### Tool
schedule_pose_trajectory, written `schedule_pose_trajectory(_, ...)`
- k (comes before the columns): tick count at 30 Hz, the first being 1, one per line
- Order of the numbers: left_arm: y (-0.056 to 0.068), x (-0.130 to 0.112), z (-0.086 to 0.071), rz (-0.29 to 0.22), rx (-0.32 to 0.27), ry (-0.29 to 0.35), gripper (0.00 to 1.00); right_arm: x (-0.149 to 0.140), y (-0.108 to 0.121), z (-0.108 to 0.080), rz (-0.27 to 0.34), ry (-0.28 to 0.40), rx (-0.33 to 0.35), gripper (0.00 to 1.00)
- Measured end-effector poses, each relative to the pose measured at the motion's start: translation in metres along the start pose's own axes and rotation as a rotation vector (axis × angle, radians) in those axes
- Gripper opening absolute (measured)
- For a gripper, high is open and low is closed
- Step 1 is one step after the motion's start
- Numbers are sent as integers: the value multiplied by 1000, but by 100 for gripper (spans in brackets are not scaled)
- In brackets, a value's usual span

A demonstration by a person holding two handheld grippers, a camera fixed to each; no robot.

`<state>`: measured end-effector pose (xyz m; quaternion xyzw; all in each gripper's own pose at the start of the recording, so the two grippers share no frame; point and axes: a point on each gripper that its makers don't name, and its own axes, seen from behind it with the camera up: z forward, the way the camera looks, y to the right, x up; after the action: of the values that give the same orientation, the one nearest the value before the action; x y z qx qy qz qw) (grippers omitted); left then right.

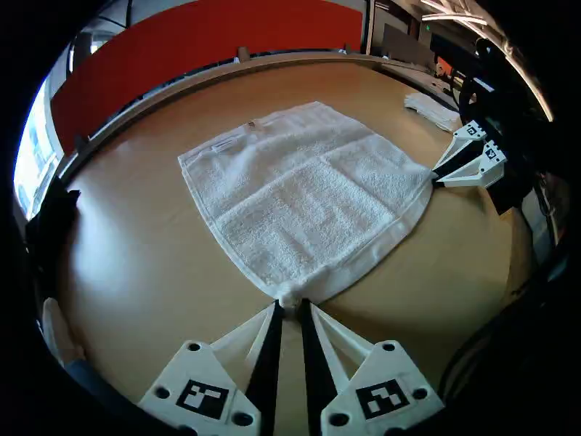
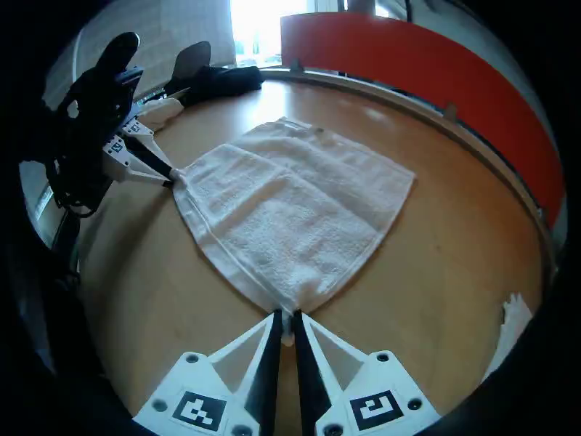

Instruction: Fold towel

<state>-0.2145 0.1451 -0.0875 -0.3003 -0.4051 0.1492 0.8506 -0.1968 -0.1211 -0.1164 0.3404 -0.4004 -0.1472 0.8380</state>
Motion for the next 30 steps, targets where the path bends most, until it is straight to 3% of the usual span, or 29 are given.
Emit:
schedule_pose_trajectory(3,1,0,0,-18,-1,1,8,3,-1,0,12,10,-1,11)
schedule_pose_trajectory(15,1,6,-6,-60,-4,19,7,15,-3,-9,26,42,-9,10)
schedule_pose_trajectory(30,0,30,-40,-131,0,55,7,47,-5,-38,22,108,-33,10)
